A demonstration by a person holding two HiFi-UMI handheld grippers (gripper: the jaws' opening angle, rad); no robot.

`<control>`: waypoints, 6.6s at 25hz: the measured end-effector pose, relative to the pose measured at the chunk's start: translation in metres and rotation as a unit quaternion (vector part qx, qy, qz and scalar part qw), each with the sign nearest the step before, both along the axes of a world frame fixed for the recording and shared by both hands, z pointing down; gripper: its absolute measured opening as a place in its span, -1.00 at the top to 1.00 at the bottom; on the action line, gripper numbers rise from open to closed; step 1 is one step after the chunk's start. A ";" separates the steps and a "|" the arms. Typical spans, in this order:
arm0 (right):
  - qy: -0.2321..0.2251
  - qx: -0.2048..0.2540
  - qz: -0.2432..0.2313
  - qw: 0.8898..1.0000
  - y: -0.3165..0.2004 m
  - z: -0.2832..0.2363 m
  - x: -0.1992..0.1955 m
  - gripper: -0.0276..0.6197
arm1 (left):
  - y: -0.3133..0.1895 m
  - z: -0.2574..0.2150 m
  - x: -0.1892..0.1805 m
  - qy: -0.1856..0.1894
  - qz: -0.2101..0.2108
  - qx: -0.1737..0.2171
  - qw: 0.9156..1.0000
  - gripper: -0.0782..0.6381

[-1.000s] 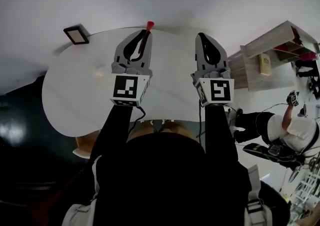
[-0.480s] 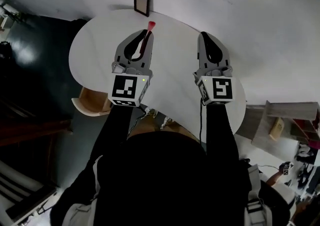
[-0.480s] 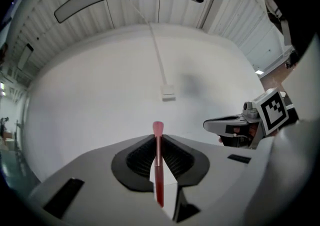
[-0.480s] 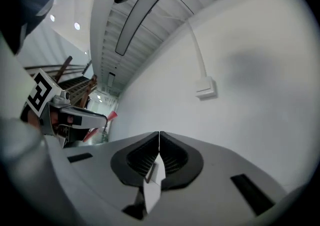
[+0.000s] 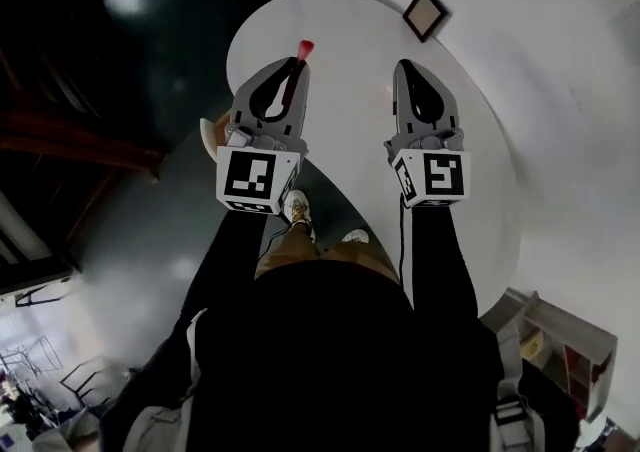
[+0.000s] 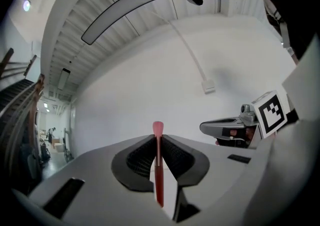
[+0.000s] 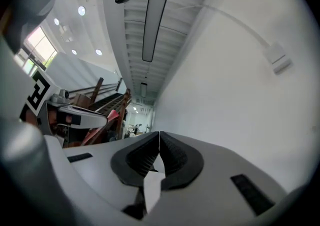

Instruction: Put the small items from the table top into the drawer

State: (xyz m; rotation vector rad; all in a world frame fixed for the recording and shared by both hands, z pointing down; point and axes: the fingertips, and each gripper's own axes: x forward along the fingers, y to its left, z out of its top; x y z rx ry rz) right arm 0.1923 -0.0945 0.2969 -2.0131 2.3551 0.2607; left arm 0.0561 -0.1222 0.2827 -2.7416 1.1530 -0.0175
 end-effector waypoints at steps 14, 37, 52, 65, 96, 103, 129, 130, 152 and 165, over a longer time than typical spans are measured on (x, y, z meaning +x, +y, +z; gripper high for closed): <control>0.012 0.001 -0.167 0.986 -0.101 0.007 -0.192 0.83 | -0.067 0.002 -0.185 0.014 -0.146 -0.002 0.989 0.64; 0.041 -0.086 -0.158 0.983 -0.155 0.077 -0.201 0.83 | -0.111 0.367 -0.232 -0.116 -0.152 -0.330 0.924 0.64; 0.054 -0.120 -0.180 0.975 -0.177 0.107 -0.231 0.83 | -0.120 0.427 -0.234 -0.162 -0.153 -0.394 0.891 0.63; 0.050 -0.121 -0.180 0.975 -0.185 0.108 -0.229 0.83 | -0.116 0.432 -0.233 -0.192 -0.157 -0.386 0.888 0.63; 0.043 -0.043 -0.131 0.990 -0.170 0.037 -0.189 0.83 | -0.163 0.140 -0.194 -0.096 -0.130 -0.077 0.984 0.62; 0.045 -0.001 -0.113 0.993 -0.155 -0.004 -0.160 0.83 | -0.142 0.032 -0.173 -0.049 -0.121 0.001 0.991 0.60; 0.043 -0.016 0.169 0.985 -0.021 -0.017 0.074 0.83 | -0.063 0.001 0.091 -0.013 0.183 0.020 0.983 0.57; 0.043 -0.015 0.173 0.984 -0.017 -0.019 0.079 0.83 | -0.059 -0.001 0.096 -0.010 0.188 0.017 0.982 0.57; 0.005 -0.064 0.227 0.972 0.028 0.028 0.164 0.83 | -0.018 0.199 0.212 -0.399 0.508 0.032 0.763 0.30; 0.016 -0.101 0.260 0.960 0.063 0.045 0.174 0.83 | -0.034 0.327 0.217 -0.570 0.559 0.014 0.602 0.27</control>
